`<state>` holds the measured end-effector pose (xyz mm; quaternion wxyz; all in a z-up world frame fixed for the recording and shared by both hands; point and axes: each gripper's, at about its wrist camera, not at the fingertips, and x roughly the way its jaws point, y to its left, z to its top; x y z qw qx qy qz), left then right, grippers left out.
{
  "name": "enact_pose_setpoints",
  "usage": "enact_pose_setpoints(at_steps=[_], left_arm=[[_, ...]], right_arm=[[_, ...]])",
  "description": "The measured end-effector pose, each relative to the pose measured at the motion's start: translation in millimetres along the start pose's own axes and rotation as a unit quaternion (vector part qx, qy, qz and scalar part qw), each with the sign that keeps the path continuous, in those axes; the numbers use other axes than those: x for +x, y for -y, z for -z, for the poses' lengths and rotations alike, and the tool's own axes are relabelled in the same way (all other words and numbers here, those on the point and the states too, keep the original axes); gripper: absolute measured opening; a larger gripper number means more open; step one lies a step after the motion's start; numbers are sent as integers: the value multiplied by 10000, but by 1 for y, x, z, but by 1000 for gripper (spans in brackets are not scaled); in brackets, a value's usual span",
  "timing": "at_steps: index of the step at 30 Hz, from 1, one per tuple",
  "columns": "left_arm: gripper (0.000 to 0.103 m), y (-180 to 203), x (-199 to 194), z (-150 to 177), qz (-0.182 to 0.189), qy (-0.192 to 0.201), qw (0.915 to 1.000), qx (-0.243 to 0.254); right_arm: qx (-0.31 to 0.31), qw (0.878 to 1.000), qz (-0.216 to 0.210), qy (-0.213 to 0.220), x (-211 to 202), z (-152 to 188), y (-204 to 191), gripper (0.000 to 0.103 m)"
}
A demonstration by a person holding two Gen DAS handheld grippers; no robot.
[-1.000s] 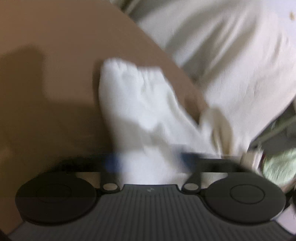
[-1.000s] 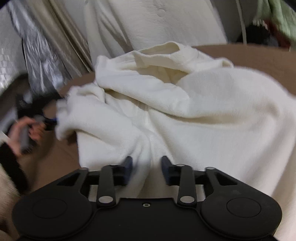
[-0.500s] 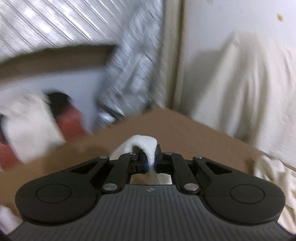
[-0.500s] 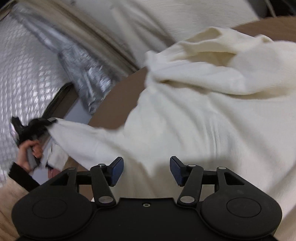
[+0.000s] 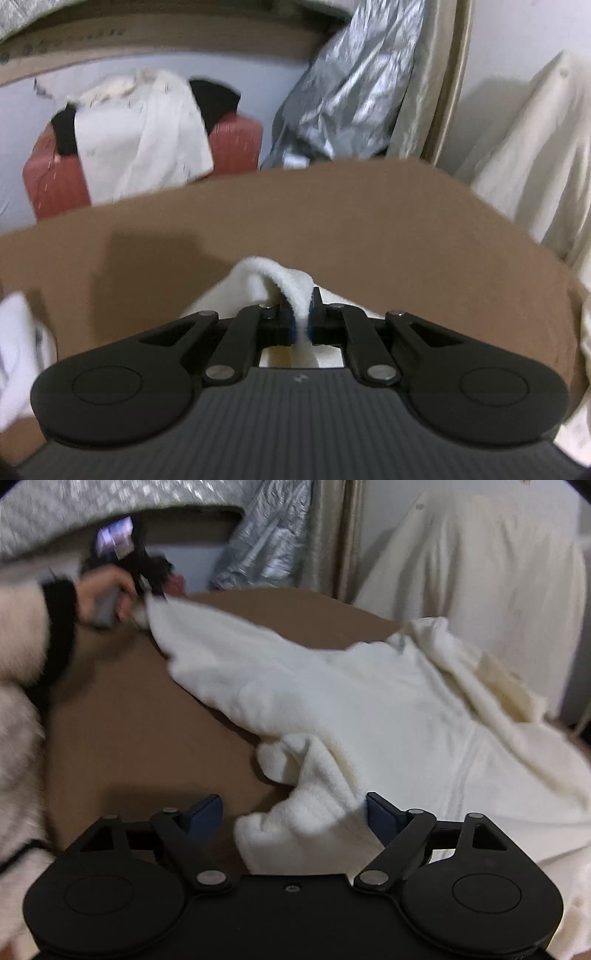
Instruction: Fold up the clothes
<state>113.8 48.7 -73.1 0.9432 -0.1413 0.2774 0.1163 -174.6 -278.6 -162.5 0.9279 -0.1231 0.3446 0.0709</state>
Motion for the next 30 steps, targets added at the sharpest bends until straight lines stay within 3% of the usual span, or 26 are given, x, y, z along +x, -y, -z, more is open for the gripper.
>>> enact_pose_setpoints(at_steps=[2, 4, 5, 6, 9, 11, 13, 15, 16, 17, 19, 22, 24, 27, 30], left_arm=[[5, 0, 3, -2, -7, 92, 9999, 69], [5, -1, 6, -4, -14, 184, 9997, 139], [5, -1, 6, -7, -21, 257, 9995, 163], [5, -1, 2, -15, -36, 408, 9990, 159], [6, 0, -12, -41, -97, 848, 9962, 144], [6, -4, -12, -51, -235, 1020, 9944, 104], [6, -9, 0, -54, -377, 954, 9947, 17], [12, -10, 22, -47, -631, 593, 9961, 166], [14, -9, 37, -37, -906, 251, 9948, 383], [16, -9, 52, -27, -1144, -85, 9917, 588], [16, -12, 65, -5, -1285, -617, 9862, 837], [18, -18, 50, 11, -988, -852, 9881, 810], [30, -18, 25, 8, -676, -850, 9920, 637], [52, -3, -24, 8, -191, -550, 9957, 727], [53, 36, -67, 24, 324, -458, 9924, 1097]], right_arm=[[-101, 9997, 151, -186, 18, 4, 2, 86], [10, 9993, 136, -345, 34, 6, 14, 54], [344, 9986, -20, -398, 32, 0, 25, 41], [686, 9966, -253, -375, 26, -5, 38, 35], [1687, 9754, -1407, 164, -16, -19, 79, 34], [1862, 9638, -1870, 370, -30, -18, 87, 34], [1937, 9532, -2267, 507, -39, -15, 92, 34], [1955, 9443, -2576, 612, -44, -11, 94, 35], [1863, 9484, -2508, 539, -37, -6, 87, 35], [1877, 9509, -2437, 344, -23, -1, 79, 35], [1961, 9537, -2279, -104, 1, 10, 61, 36], [1853, 9578, -2194, -115, 6, 19, 47, 44], [1925, 9559, -2216, -87, 3, 19, 47, 52], [2310, 9434, -2379, -26, -8, 8, 69, 54], [2823, 9296, -2354, 283, -35, 6, 107, 59]])
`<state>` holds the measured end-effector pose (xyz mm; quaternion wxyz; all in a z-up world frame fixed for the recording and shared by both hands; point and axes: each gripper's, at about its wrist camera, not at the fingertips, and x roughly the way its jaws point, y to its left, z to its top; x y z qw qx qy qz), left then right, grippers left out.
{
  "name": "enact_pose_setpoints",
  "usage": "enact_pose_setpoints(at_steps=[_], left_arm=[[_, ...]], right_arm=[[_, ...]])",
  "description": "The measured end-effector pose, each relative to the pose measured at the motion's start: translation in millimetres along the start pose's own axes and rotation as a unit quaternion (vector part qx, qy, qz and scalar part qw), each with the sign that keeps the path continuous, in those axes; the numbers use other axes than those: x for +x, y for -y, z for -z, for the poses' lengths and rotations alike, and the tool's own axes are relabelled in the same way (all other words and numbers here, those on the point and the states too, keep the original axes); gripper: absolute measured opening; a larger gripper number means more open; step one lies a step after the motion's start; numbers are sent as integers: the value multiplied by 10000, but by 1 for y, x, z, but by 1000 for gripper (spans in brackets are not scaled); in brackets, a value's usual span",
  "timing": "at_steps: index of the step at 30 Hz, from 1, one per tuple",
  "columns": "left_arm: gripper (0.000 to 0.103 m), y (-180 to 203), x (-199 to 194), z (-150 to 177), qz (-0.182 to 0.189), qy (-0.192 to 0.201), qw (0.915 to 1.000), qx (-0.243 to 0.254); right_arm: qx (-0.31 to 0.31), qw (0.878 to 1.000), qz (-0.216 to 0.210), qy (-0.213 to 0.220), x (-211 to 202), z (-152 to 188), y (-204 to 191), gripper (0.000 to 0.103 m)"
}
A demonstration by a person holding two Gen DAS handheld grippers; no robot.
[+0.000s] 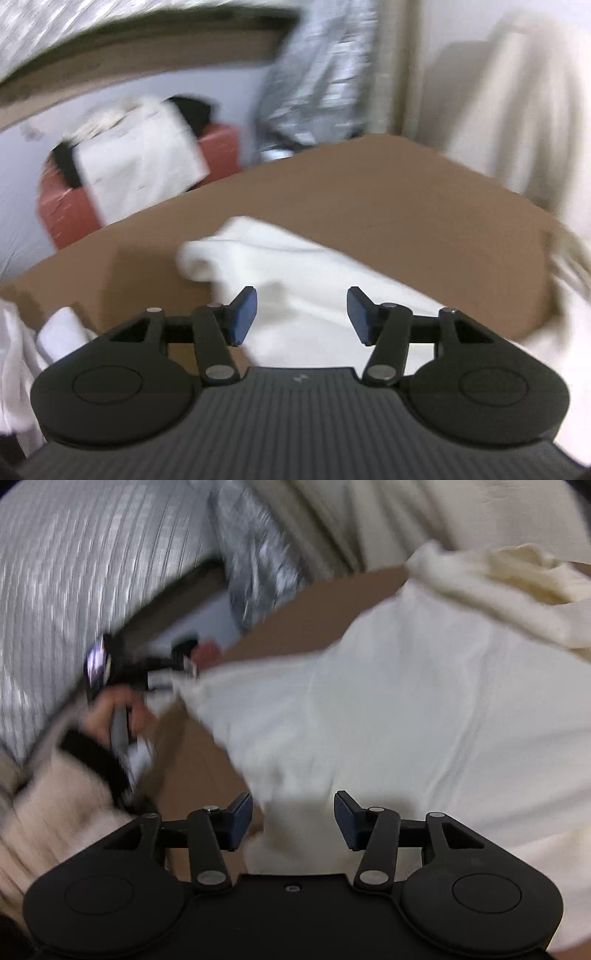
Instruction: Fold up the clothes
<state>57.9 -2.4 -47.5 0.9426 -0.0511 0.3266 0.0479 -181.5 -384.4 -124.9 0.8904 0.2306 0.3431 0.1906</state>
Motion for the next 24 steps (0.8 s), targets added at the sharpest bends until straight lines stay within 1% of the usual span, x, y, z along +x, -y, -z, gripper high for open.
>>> enact_pose_setpoints(at_steps=[1, 2, 3, 4, 5, 7, 8, 10, 12, 14, 15, 16, 18, 19, 21, 24], left_arm=[[53, 16, -13, 4, 223, 37, 9997, 133], [53, 32, -25, 9, 433, 91, 9987, 240], [53, 49, -36, 14, 669, 138, 9971, 349], [54, 69, -47, 20, 987, 156, 9939, 470], [55, 90, -57, 27, 1335, 136, 9891, 615], [55, 133, -78, 44, 2001, 37, 9752, 950], [56, 156, -89, 58, 2278, -20, 9663, 1202], [60, 201, -112, 85, 2821, -135, 9441, 1698], [66, 246, -135, 112, 3347, -249, 9163, 2185], [66, 291, -157, 140, 3832, -370, 8835, 2668], [66, 312, -164, 154, 3978, -454, 8685, 2922], [66, 328, -169, 166, 4064, -536, 8580, 3094], [66, 351, -176, 190, 4208, -760, 8441, 3234], [66, 361, -179, 200, 4251, -852, 8386, 3299], [66, 364, -176, 211, 4186, -930, 8366, 3409], [67, 370, -172, 228, 4086, -1046, 8333, 3573]], right_arm=[[150, 9998, 53, 149, -16, -6, 6, 62], [304, 9988, 254, 276, -34, -12, 14, 65], [474, 9970, 475, 396, -52, -17, 23, 65], [678, 9937, 737, 501, -73, -20, 36, 65], [881, 9893, 997, 605, -93, -23, 49, 65], [1281, 9774, 1475, 808, -134, -28, 75, 65], [1473, 9717, 1610, 901, -153, -26, 88, 65], [1741, 9615, 1886, 983, -188, -21, 115, 65], [1864, 9509, 2309, 881, -220, -15, 141, 65], [1804, 9401, 2776, 815, -242, -12, 164, 65], [1714, 9358, 2976, 798, -251, -10, 174, 65], [1547, 9330, 3155, 773, -258, -7, 183, 65], [1147, 9285, 3448, 765, -263, -3, 194, 65], [902, 9277, 3533, 797, -262, -2, 200, 65], [426, 9242, 3698, 849, -259, 1, 211, 65], [-168, 9156, 3935, 807, -248, 4, 228, 65]])
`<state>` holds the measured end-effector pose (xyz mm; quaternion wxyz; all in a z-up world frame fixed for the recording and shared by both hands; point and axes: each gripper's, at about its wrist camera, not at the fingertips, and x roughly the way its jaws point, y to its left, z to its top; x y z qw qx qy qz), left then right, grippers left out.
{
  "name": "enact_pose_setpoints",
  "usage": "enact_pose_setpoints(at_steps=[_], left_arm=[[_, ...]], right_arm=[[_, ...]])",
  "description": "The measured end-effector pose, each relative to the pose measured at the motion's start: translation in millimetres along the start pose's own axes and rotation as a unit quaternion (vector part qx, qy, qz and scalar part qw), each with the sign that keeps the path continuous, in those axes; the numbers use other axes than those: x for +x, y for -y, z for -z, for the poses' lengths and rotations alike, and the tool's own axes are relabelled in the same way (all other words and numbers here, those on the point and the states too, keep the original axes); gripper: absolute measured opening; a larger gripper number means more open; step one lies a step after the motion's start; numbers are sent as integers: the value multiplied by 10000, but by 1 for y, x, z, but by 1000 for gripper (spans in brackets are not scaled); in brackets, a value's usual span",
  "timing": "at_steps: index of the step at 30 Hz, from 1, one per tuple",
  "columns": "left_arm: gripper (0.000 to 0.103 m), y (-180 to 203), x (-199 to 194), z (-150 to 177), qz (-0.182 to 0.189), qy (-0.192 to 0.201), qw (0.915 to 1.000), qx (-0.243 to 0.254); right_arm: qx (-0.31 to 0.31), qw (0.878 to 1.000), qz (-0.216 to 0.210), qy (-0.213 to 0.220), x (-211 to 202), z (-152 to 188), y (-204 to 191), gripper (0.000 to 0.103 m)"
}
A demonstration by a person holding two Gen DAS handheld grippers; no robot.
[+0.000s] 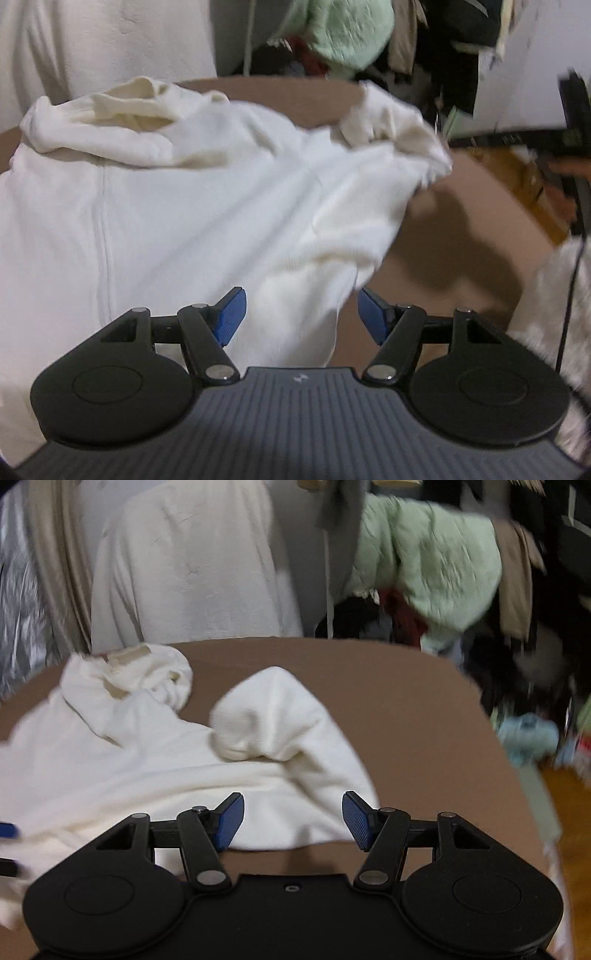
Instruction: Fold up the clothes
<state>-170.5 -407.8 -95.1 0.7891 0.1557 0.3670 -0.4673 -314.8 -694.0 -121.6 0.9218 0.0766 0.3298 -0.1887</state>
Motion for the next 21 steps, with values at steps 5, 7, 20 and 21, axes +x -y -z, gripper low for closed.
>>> enact_pose_setpoints(at_steps=[5, 7, 20, 21], left_arm=[[77, 14, 23, 15, -76, -338, 9993, 150], [78, 18, 33, 20, -112, -459, 9987, 206], [7, -16, -28, 8, 119, 11, 9954, -948], [7, -18, -26, 12, 157, -51, 9949, -995]], right_arm=[[-368, 9990, 166, 212, 24, 0, 6, 65], [-388, 9986, 201, 292, 32, -2, 9, 65], [1497, 9845, 583, 699, 16, -7, 106, 12], [1768, 9818, 601, 343, 26, 0, 120, 17]])
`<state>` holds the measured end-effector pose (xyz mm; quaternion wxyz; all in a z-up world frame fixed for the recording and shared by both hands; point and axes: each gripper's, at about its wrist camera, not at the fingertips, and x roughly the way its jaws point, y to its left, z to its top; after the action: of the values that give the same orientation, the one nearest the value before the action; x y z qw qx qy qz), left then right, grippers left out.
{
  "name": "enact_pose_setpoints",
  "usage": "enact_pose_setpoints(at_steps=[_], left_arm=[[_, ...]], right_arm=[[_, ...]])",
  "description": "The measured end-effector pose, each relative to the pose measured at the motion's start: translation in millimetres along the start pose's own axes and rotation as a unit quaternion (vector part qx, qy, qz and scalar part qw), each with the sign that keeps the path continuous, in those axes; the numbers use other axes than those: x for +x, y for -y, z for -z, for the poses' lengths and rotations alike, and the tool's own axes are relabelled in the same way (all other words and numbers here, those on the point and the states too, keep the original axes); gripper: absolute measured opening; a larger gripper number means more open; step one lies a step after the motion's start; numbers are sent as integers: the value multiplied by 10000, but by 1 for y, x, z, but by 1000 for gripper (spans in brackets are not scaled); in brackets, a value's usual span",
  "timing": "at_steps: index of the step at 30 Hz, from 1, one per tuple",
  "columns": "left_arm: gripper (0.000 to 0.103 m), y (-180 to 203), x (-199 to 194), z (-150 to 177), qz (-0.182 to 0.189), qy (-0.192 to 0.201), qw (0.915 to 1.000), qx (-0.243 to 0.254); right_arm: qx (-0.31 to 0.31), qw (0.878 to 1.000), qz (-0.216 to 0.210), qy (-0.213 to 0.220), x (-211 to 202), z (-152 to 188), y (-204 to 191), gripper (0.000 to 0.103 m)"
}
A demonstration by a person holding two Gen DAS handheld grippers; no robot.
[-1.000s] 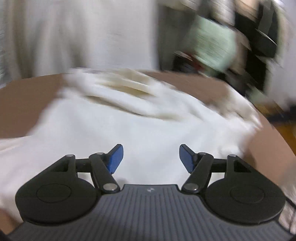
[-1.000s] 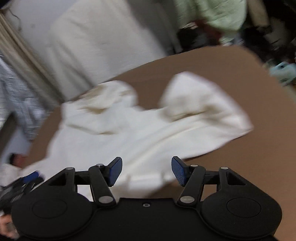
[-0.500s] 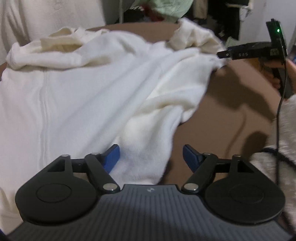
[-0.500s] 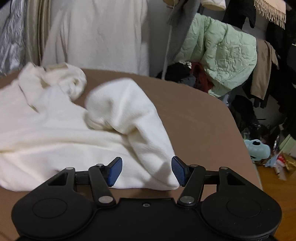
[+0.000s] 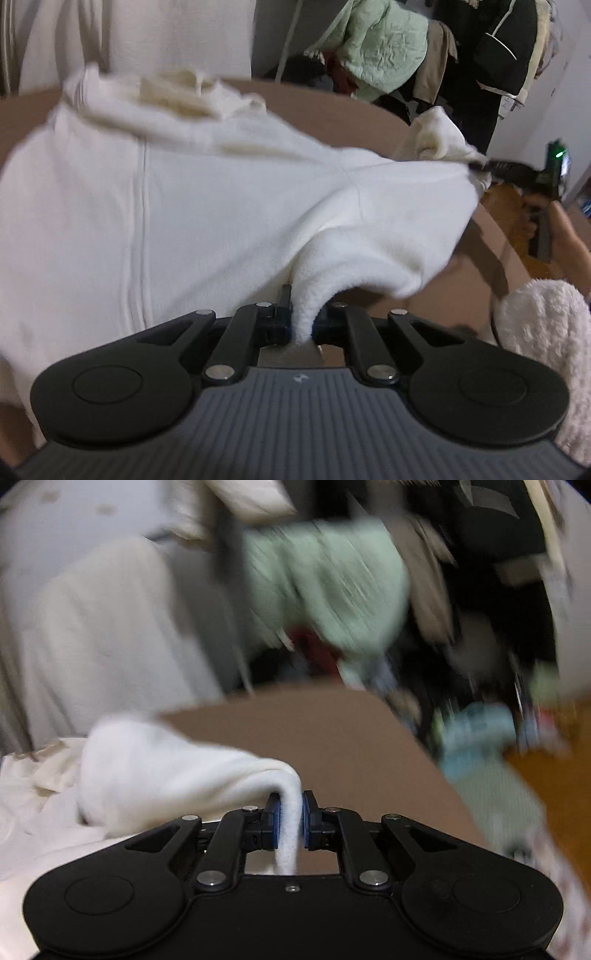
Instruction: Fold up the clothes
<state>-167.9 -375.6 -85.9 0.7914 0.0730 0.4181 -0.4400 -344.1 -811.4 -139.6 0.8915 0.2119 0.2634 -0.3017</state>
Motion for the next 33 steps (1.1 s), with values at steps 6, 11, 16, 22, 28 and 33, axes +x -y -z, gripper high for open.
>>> enact_pose_setpoints(at_steps=[6, 11, 16, 22, 28, 33], left_arm=[[8, -13, 15, 18, 193, -385, 9987, -287], [9, -21, 22, 27, 300, -583, 9968, -447], [10, -23, 27, 29, 296, -670, 9959, -539], [7, -19, 15, 21, 364, -626, 9954, -620], [7, -23, -9, 10, 546, -478, 9943, -787], [12, -13, 11, 17, 399, -765, 9944, -614]], right_arm=[[389, 9977, 211, -519, 22, 29, 19, 31], [-283, 9996, -62, 67, 4, 25, 0, 50], [-1754, 9836, -277, 308, 15, 24, -37, 58], [-3008, 9519, 578, 25, 70, 16, -58, 6], [-1324, 9801, 1191, 873, 17, -42, 10, 4], [-982, 9799, 1737, 88, 35, -30, 64, 6]])
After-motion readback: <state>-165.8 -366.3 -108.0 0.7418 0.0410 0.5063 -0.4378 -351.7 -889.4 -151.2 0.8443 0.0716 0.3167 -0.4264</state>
